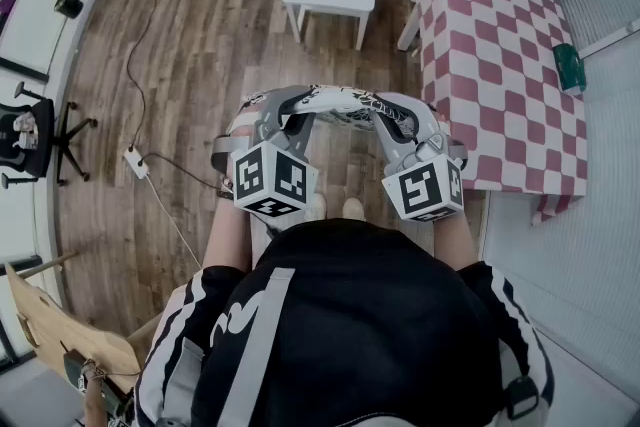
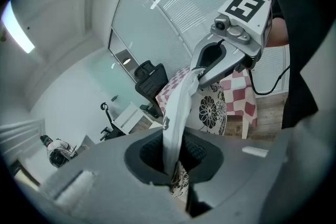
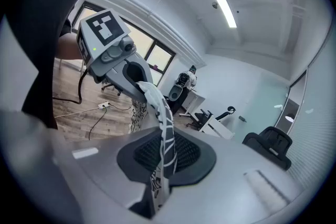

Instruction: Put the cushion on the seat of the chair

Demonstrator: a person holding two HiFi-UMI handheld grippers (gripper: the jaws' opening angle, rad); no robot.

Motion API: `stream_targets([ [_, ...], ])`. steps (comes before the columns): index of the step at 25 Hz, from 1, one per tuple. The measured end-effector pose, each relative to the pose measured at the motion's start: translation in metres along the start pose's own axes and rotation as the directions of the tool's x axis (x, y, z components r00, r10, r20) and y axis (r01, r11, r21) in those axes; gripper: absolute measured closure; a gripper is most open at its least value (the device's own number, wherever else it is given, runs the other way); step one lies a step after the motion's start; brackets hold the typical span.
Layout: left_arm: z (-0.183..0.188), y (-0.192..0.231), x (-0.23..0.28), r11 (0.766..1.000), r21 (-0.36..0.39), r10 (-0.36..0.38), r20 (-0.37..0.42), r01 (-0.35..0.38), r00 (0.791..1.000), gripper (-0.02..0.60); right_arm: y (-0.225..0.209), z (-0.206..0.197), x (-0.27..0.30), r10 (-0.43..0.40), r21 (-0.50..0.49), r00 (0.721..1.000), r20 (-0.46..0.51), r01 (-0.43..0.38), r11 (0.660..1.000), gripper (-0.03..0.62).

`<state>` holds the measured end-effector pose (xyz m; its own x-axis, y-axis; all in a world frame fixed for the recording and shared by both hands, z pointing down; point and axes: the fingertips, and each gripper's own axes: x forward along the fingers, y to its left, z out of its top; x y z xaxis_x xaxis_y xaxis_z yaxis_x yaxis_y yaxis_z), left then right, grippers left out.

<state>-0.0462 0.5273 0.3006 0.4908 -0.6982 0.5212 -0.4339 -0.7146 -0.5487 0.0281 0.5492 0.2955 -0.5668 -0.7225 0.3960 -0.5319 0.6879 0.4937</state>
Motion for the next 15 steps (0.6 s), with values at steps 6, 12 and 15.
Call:
stream_targets([
  [6,-0.003,0.002,-0.002,1.0,-0.009,0.0,0.004,0.0,1.0,0.561,0.002,0.002,0.003,-0.004,0.003,1.0,0.0,0.004,1.0,0.577],
  [12,-0.008,0.003,-0.005,1.0,-0.015,0.001,0.004,-0.001,1.0,0.561,0.007,0.006,0.005,-0.005,0.007,1.0,0.0,0.005,1.0,0.577],
  [15,-0.011,0.005,-0.008,1.0,-0.016,0.0,0.005,0.0,1.0,0.561,0.009,0.008,0.008,-0.004,0.004,1.0,-0.002,0.004,1.0,0.577],
])
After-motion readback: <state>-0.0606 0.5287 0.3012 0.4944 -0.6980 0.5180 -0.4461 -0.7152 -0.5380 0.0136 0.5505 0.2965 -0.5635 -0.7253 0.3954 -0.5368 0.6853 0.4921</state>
